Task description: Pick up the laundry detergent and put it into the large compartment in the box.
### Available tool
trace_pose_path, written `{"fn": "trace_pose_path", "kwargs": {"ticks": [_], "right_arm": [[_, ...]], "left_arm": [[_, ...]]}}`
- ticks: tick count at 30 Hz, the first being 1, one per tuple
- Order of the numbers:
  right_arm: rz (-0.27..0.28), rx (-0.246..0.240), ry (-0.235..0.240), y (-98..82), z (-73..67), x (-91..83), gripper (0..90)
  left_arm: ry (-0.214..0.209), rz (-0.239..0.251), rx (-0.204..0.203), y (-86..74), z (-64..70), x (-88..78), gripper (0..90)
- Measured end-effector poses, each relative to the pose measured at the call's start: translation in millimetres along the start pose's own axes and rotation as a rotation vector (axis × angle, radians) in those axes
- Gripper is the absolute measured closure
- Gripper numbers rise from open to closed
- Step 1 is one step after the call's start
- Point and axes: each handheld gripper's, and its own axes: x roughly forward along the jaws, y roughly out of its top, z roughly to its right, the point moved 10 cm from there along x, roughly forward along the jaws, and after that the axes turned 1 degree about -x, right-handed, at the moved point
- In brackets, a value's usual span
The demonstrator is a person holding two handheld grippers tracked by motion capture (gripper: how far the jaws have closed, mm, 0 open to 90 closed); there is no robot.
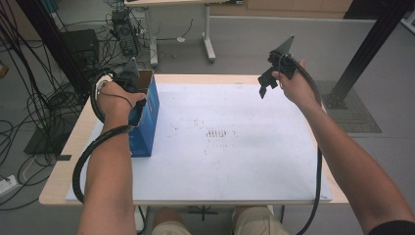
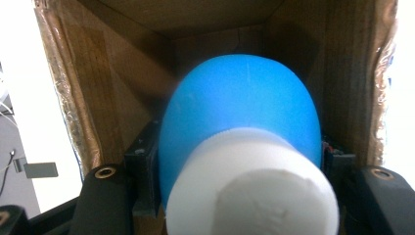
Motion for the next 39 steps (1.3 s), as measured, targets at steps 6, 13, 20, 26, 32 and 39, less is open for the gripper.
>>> {"fn": "trace_pose_path", "kwargs": {"ticks": [6, 13, 20, 26, 32, 39], "right_arm": [[0.002, 0.001, 0.000, -0.3, 0.7, -0.5, 7.6], [0.002, 0.002, -0.003, -0.6, 0.9, -0.7, 7.6], [0.002, -0.002, -0.005, -0.7, -1.1, -1.4, 7.6], [0.002, -0.002, -0.007, -1.3, -1.3, -2.2, 7.6], [0.003, 0.000, -0.007, -1.5, -0.7, -2.9, 7.5], [0.003, -0.002, -0.008, -1.4, -1.3, -2.6, 7.6]], "left_arm": [[0.000, 0.001, 0.000, -0.2, 0.0, 0.0, 37.3], [-0.002, 0.002, -0.002, -0.3, -0.7, 0.1, 37.3], [-0.002, 0.002, 0.000, -0.7, -0.9, -0.1, 37.3], [-0.002, 0.003, 0.001, -1.0, -1.0, -0.1, 37.3], [-0.003, 0.002, 0.002, -0.5, -1.0, 0.0, 37.3], [-0.003, 0.002, 0.002, -0.7, -1.1, -0.1, 37.3]]}}
